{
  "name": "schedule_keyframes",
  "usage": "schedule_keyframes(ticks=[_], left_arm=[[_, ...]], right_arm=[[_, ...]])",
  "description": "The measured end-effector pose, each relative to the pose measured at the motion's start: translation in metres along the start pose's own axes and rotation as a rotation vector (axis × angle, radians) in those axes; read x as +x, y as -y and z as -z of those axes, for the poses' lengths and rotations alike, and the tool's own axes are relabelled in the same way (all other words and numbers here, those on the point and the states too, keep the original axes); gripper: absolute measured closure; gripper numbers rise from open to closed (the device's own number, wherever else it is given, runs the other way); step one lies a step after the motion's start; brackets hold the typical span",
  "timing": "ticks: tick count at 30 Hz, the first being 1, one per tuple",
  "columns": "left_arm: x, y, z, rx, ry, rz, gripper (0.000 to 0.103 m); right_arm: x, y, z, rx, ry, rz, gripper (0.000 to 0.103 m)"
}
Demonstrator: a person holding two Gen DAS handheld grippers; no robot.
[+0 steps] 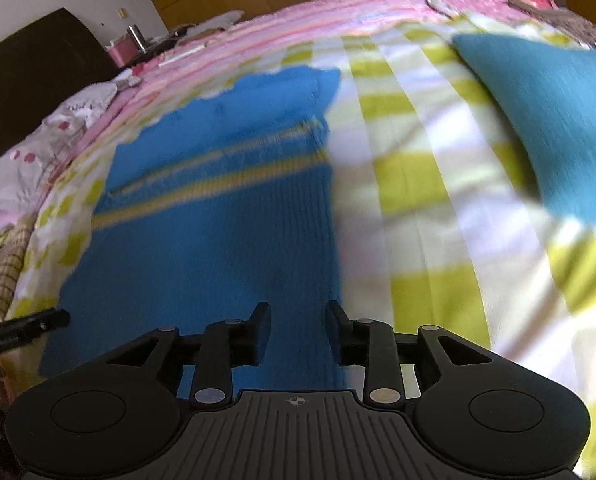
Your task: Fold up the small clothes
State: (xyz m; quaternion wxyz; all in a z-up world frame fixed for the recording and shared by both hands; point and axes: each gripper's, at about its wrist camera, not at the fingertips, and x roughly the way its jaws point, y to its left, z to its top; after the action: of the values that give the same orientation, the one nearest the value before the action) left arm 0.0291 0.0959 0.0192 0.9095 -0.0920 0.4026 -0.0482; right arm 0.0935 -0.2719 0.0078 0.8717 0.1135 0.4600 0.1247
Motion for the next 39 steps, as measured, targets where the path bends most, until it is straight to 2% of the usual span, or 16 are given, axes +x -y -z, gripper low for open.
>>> schedule_keyframes(ticks=[4,8,14,21,25,26,28,29,30,33,39], left_arm=[[-0.005,0.002,0.006,0.010,-0.011,0.010,0.056],[-0.004,0.000,0.006,-0.016,-0.022,0.070,0.056],[0.001,-0.003,0.004,-0.046,-0.019,0.111,0.057],[0.002,-0.003,0.005,-0.052,-0.020,0.144,0.058],[0.006,-0.002,0.003,-0.074,-0.025,0.156,0.058],[0.007,-0.001,0.002,-0.076,-0.028,0.155,0.058],[0.006,-0.001,0.001,-0.080,-0.033,0.150,0.065],[0.006,-0.002,0.000,-0.089,-0.040,0.156,0.081],[0.007,-0.005,-0.001,-0.110,-0.051,0.179,0.088],[0.006,-0.008,-0.006,-0.148,-0.047,0.223,0.088],[0.000,-0.010,-0.031,-0.219,0.027,0.332,0.089]], right_arm=[[-0.006,0.005,0.011,0.033,0.006,-0.033,0.073],[-0.008,0.011,0.012,0.060,-0.015,-0.077,0.071],[-0.001,0.022,0.010,0.134,-0.024,-0.154,0.071],[0.000,0.026,0.013,0.146,-0.032,-0.207,0.071],[0.005,0.028,0.015,0.183,-0.028,-0.249,0.074],[0.008,0.028,0.015,0.193,-0.027,-0.260,0.078],[0.013,0.029,0.014,0.225,-0.030,-0.282,0.086],[0.014,0.030,0.015,0.244,-0.031,-0.295,0.090],[0.016,0.030,0.015,0.263,-0.030,-0.311,0.091],[0.016,0.030,0.015,0.308,-0.013,-0.358,0.093],[0.010,0.028,0.004,0.423,0.076,-0.503,0.094]])
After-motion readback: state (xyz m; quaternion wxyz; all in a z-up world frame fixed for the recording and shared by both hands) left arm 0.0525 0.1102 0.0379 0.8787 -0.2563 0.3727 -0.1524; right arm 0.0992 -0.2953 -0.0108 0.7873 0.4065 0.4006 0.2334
